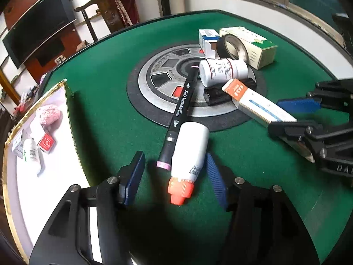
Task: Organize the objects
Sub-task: 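Lift the orange-capped bottle and tube box and carry both toward the white tray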
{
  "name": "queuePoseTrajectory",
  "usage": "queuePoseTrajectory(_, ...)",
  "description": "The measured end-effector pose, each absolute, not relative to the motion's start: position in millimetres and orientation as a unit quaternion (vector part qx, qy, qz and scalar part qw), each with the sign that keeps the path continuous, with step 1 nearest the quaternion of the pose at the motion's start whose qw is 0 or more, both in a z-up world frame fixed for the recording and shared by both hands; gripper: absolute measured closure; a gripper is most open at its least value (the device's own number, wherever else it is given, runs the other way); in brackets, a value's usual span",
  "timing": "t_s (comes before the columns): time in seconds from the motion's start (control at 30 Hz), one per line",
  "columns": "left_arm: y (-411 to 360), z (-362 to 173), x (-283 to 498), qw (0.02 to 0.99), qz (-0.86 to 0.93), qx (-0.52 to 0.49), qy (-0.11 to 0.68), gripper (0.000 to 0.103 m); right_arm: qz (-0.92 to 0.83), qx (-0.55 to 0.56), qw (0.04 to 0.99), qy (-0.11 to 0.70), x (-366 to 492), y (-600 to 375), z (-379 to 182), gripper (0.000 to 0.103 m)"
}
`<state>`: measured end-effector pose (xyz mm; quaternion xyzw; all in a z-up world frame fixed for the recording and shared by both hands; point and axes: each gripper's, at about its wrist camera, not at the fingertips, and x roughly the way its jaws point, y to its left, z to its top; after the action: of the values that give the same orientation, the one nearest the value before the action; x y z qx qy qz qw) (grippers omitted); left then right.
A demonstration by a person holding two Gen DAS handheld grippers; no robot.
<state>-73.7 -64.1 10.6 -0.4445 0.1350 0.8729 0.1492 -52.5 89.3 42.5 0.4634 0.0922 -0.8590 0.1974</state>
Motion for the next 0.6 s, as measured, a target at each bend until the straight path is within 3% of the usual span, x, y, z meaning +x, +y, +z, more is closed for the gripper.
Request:
queuePoseTrajectory(0.03,-64,11,-74,0.151,0.873,-0.444,0.133,0.046,-0.859,0.463,0.198,0.089,-53,90,41,0.07)
queuePoseTrajectory(0.1,-65,11,-75,0.156,0.873,-0.446,0.121,0.056,-0.858,0.466,0.201,0.081,-55,89,38,0.065)
queuePoseTrajectory(0.23,-60,13,-70,0.14,0.878,-0.435,0.142,0.076,-0.858,0.467,0.192,0.092,-57,81,31,0.067)
queuePoseTrajectory(0.37,-63,17,-66,0.16,0.875,-0.44,0.123,0.076,-0.857,0.466,0.207,0.074,-55,83,36,0.078)
queuePoseTrajectory(0.6,-76,28,-66,0.173,0.878,-0.437,0.086,0.076,-0.86,0.457,0.219,0.062,-51,83,45,0.078)
